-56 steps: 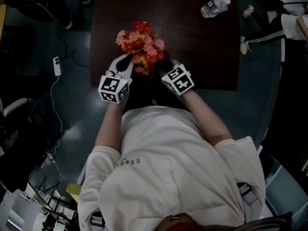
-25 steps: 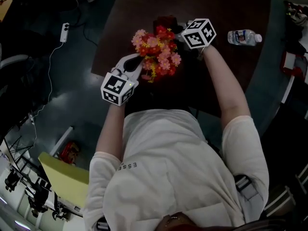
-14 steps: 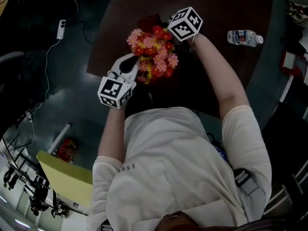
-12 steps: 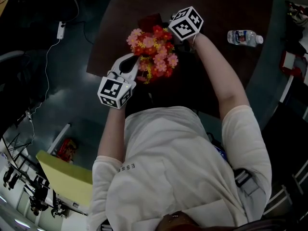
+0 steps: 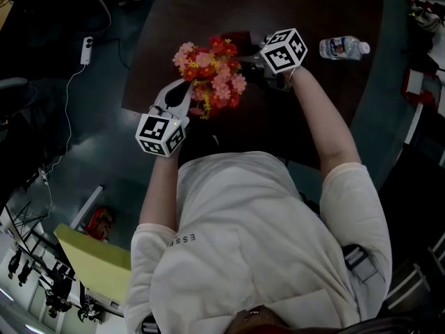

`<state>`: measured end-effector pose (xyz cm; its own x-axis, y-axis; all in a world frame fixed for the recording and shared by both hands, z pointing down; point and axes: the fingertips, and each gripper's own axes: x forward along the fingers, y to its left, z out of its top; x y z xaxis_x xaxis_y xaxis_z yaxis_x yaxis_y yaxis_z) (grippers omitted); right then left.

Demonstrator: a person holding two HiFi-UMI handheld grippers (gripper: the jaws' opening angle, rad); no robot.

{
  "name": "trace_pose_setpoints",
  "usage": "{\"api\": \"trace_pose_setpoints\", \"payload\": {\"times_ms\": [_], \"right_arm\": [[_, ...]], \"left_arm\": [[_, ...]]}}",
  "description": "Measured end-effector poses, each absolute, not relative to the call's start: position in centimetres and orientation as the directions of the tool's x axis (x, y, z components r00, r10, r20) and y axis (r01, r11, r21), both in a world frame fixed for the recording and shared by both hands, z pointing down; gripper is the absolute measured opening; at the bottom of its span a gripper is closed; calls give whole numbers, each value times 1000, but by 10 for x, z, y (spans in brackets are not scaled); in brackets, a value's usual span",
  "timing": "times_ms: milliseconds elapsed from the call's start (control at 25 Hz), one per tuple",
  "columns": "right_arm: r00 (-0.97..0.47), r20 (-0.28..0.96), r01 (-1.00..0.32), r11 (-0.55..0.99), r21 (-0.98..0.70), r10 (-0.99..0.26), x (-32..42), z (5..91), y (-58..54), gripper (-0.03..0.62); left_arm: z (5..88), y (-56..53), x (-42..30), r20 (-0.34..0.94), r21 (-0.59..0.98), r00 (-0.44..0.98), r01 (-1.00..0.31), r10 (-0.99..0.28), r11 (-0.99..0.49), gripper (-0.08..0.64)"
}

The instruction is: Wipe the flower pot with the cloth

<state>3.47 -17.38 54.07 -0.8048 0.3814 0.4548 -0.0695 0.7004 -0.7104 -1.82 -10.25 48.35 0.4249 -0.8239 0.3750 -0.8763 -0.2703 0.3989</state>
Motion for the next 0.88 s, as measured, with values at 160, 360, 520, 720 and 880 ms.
{"api": "trace_pose_setpoints", "payload": {"times_ms": [160,360,520,720,880], "right_arm": [[-791,547,-197,733,-651,274,61,544,-163,44],[-793,609,-404,739,-539,11,88,532,-166,44],[-761,587,-596,657,-462,-277,118,516,-174,44],[-653,582,-741,566,-360,-485,137,518,-146,44],[-564,606,-808,527,-263,-561,133,527,-124,44]], "left_arm": [[486,-102,-19,385,393,412,-883,-826,-258,12],[479,-96,-28,408,352,370,-907,-835,-230,12],[461,-100,-34,377,303,354,-920,-856,-247,12],[455,-105,-42,357,253,369,-923,-858,-291,12],[464,-108,-50,349,258,437,-895,-829,-363,13]]}}
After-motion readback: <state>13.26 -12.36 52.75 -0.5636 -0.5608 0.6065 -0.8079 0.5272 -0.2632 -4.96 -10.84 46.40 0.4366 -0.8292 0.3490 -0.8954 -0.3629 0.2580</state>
